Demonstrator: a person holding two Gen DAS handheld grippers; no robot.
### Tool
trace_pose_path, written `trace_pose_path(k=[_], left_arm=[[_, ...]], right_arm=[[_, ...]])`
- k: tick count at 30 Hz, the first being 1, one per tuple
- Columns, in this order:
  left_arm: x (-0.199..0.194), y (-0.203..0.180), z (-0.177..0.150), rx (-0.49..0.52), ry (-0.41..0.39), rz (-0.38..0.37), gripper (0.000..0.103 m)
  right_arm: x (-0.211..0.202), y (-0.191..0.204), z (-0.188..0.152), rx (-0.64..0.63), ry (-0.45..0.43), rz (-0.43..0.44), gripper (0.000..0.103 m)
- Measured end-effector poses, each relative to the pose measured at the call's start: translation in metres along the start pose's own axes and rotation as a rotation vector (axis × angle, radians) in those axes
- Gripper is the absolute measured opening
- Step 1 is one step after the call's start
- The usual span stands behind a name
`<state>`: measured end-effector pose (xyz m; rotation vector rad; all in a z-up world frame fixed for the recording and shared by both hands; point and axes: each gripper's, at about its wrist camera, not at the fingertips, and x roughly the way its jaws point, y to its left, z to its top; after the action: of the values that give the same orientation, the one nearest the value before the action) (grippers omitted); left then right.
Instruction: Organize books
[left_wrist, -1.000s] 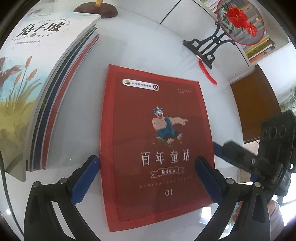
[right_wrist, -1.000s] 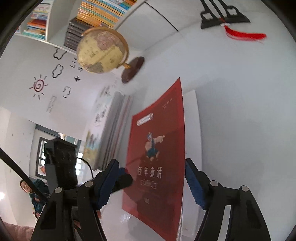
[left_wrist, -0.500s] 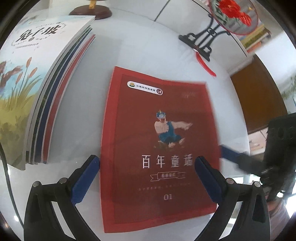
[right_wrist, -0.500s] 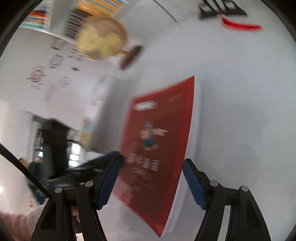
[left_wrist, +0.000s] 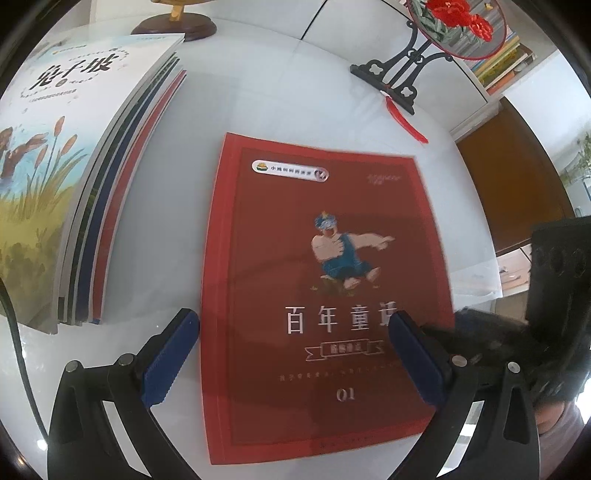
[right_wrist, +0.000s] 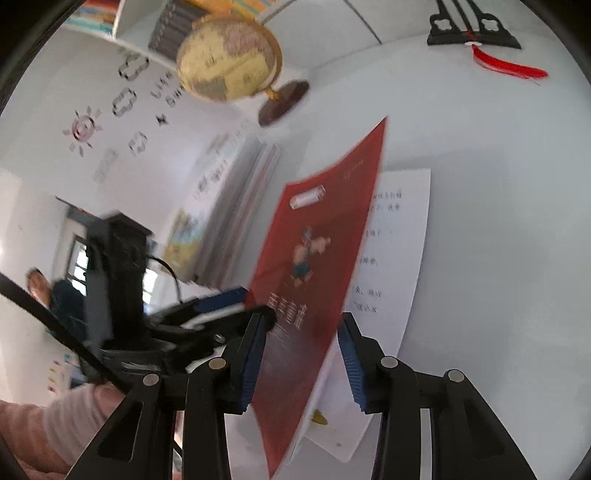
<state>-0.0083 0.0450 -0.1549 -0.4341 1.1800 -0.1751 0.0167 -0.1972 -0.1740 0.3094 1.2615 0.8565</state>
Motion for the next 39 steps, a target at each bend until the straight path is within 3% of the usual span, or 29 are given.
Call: trace_pose_path(k=[4, 5, 6, 9, 17, 21, 28, 32, 37, 38, 39], left_arm=[[-0.002, 0.003, -0.003, -0.003, 0.008, -0.011, 0.102], [-0.002, 0.004, -0.004, -0.007, 0.013, -0.013, 0.102], [-0.002, 0.005, -0.005, -0.011, 0.017, -0.016, 0.102], [-0.004, 0.009, -0.007, -0.035, 0.030, -0.028, 0.102], [-0.007, 0.013, -0.014, -0.069, 0.036, -0.032, 0.102], [-0.008, 0.015, -0.017, -0.078, 0.027, -0.076, 0.102], [-0.007, 0.011, -0.025, -0.095, 0.023, -0.138, 0.102], [-0.009, 0.024, -0.031, -0.191, -0.006, -0.236, 0.102], [-0.013, 0.037, -0.037, -0.294, -0.051, -0.364, 0.102], [-0.015, 0.038, -0.038, -0.306, -0.062, -0.402, 0.102], [-0.012, 0.037, -0.039, -0.339, -0.047, -0.520, 0.101]], right_arm=[[0.013, 0.000, -0.008, 0.000, 0.039, -0.063, 0.038], [0.012, -0.001, -0.010, 0.012, 0.023, -0.085, 0.033], [0.009, -0.002, -0.011, 0.027, 0.000, -0.111, 0.018], [0.002, -0.006, -0.014, 0.073, -0.043, -0.094, 0.007], [-0.006, 0.025, -0.013, -0.023, -0.074, -0.119, 0.006], [-0.001, 0.037, -0.018, -0.074, -0.056, -0.170, 0.006], [-0.002, 0.029, -0.025, -0.010, -0.041, -0.166, 0.006], [0.009, 0.021, -0.028, -0.005, -0.005, -0.235, 0.006], [0.012, 0.005, -0.030, 0.051, -0.001, -0.256, 0.008], [0.013, 0.005, -0.029, 0.050, 0.001, -0.260, 0.008], [0.014, 0.004, -0.028, 0.058, 0.002, -0.259, 0.008]])
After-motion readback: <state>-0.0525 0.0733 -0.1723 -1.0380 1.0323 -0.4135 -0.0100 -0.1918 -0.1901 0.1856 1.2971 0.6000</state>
